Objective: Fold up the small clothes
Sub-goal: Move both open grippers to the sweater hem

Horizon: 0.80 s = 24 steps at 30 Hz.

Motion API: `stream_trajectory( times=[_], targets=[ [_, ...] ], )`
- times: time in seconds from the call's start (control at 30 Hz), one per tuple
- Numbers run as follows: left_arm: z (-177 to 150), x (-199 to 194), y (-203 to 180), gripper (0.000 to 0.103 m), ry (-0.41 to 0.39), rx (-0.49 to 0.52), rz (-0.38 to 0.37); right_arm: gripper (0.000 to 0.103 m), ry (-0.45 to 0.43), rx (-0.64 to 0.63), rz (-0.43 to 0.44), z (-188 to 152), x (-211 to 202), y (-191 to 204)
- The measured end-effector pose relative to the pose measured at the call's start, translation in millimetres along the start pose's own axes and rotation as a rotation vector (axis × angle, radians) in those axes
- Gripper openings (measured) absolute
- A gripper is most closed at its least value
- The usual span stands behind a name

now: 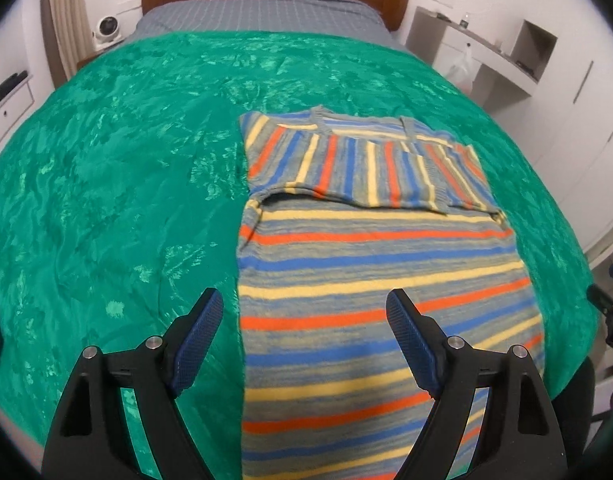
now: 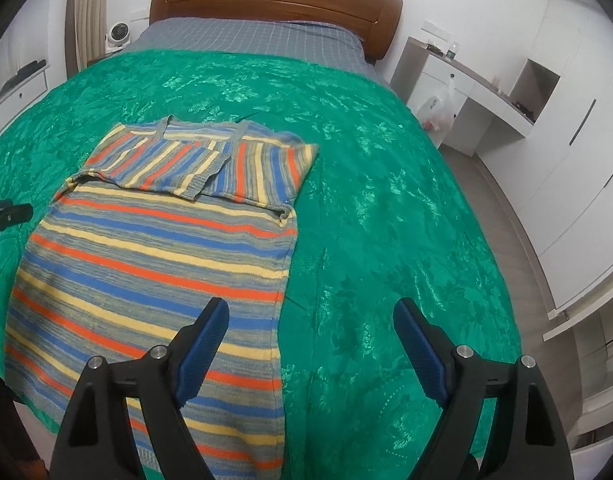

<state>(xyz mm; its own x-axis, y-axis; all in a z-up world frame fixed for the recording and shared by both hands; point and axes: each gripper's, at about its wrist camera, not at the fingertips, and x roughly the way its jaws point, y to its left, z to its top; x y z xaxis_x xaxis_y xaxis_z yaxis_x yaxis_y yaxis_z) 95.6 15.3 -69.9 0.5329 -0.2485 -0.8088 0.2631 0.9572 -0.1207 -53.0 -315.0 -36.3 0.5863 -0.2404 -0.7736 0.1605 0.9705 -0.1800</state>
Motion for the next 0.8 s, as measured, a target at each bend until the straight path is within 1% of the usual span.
stream_trajectory(
  times=[0.53,0.8],
  targets=[
    [-18.1,-9.5,-4.4,0.085,-0.002,0.013,0.008,0.084,0.006,0.007,-0.016,-6.6,-11.6,0.7],
    [-34.9,-10.8,-6.5,0.085,0.014,0.014,0.012,0.085,0.008,0.006,-0.023,-8.4,-15.7,0.6]
  ],
)
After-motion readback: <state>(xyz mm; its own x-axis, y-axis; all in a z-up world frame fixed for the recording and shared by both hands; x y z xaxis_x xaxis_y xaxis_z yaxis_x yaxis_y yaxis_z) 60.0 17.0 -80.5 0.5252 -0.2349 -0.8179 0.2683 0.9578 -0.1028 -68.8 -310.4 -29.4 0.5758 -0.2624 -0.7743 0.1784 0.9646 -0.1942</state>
